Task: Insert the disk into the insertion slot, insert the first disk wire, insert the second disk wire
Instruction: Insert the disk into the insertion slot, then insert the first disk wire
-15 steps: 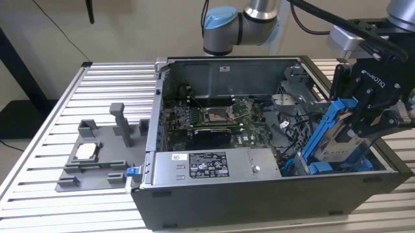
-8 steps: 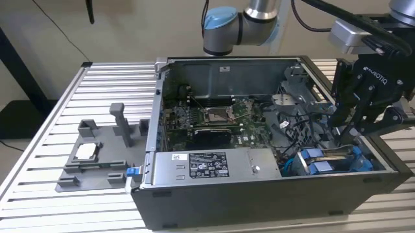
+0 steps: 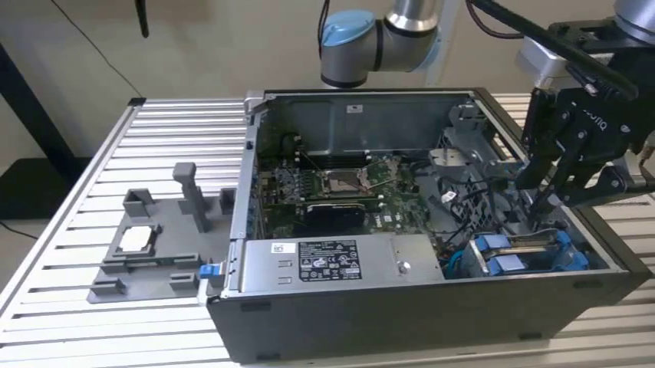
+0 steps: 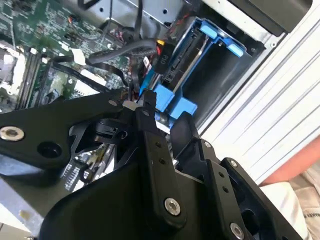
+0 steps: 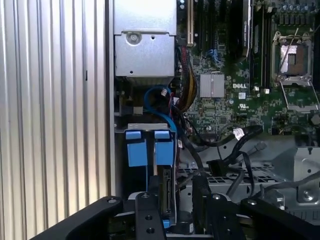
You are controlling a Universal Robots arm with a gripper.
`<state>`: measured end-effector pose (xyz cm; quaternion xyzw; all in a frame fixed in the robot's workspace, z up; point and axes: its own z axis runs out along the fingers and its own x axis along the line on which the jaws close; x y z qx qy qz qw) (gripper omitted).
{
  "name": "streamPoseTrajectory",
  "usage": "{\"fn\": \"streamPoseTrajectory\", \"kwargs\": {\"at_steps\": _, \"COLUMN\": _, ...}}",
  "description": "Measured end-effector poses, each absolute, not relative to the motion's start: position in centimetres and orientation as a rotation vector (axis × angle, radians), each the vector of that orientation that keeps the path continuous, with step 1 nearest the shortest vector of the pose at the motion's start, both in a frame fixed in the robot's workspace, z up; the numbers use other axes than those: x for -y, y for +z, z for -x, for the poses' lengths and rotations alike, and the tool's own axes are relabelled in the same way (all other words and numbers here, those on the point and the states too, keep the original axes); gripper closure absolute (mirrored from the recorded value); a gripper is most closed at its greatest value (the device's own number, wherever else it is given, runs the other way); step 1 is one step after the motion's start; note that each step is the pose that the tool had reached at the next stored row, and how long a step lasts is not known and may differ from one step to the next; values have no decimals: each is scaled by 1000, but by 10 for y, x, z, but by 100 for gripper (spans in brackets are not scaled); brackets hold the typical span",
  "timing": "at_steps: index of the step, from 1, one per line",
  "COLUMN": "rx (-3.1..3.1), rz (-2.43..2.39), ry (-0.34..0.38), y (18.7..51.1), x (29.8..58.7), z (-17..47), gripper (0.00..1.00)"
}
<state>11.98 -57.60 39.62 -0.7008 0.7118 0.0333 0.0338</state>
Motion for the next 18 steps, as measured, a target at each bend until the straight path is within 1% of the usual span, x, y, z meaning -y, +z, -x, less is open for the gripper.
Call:
{"fn": "streamPoseTrajectory", "kwargs": {"at_steps": 7, "rx": -2126, "rz": 2111, "ry": 9, "y": 396, "x": 575, "z": -119, "gripper": 60}}
{"fn": "streamPoseTrajectory", "kwargs": {"at_steps": 10, "rx": -2103, "rz": 2107, "ry": -19, "y": 394, "x": 574, "z": -119, "gripper": 60}}
{"fn": "streamPoseTrajectory", "kwargs": {"at_steps": 18, "rx": -2065, "rz": 2136, "ry": -23, "y": 390, "x": 571, "z": -122, "gripper": 60}}
